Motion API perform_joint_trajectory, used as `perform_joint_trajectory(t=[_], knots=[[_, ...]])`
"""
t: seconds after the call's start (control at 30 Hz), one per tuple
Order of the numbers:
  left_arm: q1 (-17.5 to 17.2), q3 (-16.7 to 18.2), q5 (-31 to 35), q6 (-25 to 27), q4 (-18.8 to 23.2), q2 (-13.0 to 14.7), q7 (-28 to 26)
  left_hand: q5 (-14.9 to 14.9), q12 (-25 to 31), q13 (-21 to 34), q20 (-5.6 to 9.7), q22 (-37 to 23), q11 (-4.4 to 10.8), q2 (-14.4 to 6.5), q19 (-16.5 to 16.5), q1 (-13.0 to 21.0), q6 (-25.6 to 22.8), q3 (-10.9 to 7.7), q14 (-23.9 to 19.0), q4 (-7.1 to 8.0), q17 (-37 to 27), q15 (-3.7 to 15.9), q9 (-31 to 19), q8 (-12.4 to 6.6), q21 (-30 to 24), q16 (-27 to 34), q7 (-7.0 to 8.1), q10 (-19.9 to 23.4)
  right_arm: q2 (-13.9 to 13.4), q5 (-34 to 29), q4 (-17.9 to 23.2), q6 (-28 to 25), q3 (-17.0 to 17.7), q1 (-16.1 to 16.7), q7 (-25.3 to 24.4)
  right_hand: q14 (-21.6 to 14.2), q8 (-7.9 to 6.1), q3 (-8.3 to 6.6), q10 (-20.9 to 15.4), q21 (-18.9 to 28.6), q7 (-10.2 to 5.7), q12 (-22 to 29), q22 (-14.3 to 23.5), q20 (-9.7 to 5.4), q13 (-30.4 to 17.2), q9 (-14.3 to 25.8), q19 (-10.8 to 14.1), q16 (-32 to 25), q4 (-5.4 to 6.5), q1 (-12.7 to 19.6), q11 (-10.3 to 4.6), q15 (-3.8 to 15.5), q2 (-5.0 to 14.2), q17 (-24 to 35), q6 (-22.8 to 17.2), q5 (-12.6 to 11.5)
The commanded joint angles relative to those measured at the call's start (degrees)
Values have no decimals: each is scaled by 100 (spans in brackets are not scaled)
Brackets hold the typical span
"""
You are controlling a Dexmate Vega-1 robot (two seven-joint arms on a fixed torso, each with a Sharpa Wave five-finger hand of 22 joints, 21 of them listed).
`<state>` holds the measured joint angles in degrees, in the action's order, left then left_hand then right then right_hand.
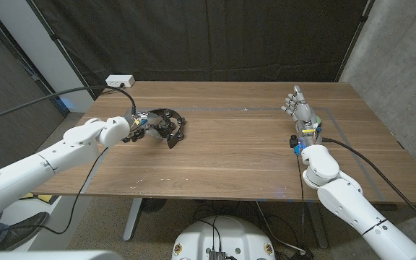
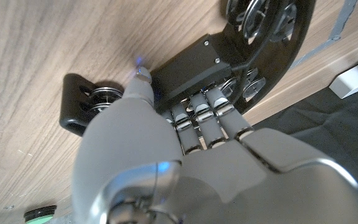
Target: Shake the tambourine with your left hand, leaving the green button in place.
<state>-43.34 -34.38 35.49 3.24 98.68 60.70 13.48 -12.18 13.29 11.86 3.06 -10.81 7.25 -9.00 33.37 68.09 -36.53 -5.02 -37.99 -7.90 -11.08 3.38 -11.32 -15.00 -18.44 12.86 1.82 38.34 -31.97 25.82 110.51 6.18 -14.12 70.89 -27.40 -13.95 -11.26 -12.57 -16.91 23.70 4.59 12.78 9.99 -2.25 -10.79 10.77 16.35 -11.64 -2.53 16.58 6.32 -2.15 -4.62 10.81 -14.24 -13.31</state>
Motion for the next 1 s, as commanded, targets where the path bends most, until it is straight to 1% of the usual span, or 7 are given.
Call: perform_joint_trajectory(t=[0.03, 0.23, 0.47, 0.53, 0.7, 0.83, 1.0], knots=[[-99, -71, 50, 155, -1, -47, -130, 41, -11, 35, 192, -24, 11, -40, 37, 70, -41, -59, -63, -18, -16, 603, -24, 12, -29, -3, -14, 42, 10, 25, -50, 18, -10, -37, 28, -29, -21, 3, -40, -5, -24, 25, 28, -84, -14, 27, 28, 18, -12, 46, -16, -6, 34, 6, -31, 30], [-190, -93, 36, 324, -19, -136, -283, 88, 21, 64, 166, -28, 1, -89, 205, 279, -209, -214, -230, -74, -21, 624, -33, -25, -107, 25, -25, 183, 23, 34, -77, 55, -10, -29, 31, -34, -20, 6, -44, -12, -28, 25, 28, -82, -14, 28, 34, 18, -14, 47, -13, -7, 35, 6, -30, 32], [-249, -151, -101, 405, -115, -313, -473, -37, 71, 131, 153, -39, 4, -167, 374, 737, -419, -610, -433, -132, -41, 629, -62, -70, -216, 45, -41, 380, 30, 70, -57, 128, 43, 54, 14, -36, -19, 11, -46, -24, -32, 24, 29, -81, -14, 28, 39, 19, -15, 46, -12, -5, 37, 6, -28, 35], [-218, -202, -130, 391, -182, -389, -492, -76, 125, 156, 164, -38, -40, -144, 488, 792, -614, -717, -655, -85, -40, 655, -70, -128, -282, 99, -38, 562, 33, 86, -56, 161, 58, 75, 25, -38, -18, 12, -52, -27, -32, 25, 29, -79, -14, 28, 40, 19, -15, 46, -10, -2, 38, 6, -28, 36], [-128, -344, -169, 414, -312, -553, -450, -111, 204, 169, 222, -19, -8, -95, 828, 828, -1083, -930, -1118, 9, -9, 747, -77, -249, -466, 155, -65, 984, 50, 113, -45, 204, 78, 119, 24, -41, -22, 15, -58, -34, -37, 27, 30, -81, -15, 28, 44, 18, -14, 42, -12, -5, 41, 7, -37, 38], [-66, -402, -287, 419, -410, -651, -418, -74, 241, 150, 222, 13, -41, -119, 1130, 780, -1343, -1077, -1443, 105, 19, 740, -80, -297, -604, 171, -153, 1317, 55, 116, -19, 216, 86, 171, 5, -44, -22, 18, -70, -38, -39, 30, 30, -81, -15, 28, 54, 18, -13, 39, -16, -5, 43, 8, -38, 39], [4, -477, -256, 442, -422, -715, -496, 70, 261, 209, 186, 46, -49, -124, 1366, 599, -1408, -1145, -1762, 285, 42, 692, -163, -316, -685, 180, -326, 1491, 76, 107, -4, 267, 94, 219, -11, -51, -22, 22, -74, -47, -41, 30, 31, -83, -15, 29, 59, 16, -11, 34, -15, -4, 48, 10, -40, 42]])
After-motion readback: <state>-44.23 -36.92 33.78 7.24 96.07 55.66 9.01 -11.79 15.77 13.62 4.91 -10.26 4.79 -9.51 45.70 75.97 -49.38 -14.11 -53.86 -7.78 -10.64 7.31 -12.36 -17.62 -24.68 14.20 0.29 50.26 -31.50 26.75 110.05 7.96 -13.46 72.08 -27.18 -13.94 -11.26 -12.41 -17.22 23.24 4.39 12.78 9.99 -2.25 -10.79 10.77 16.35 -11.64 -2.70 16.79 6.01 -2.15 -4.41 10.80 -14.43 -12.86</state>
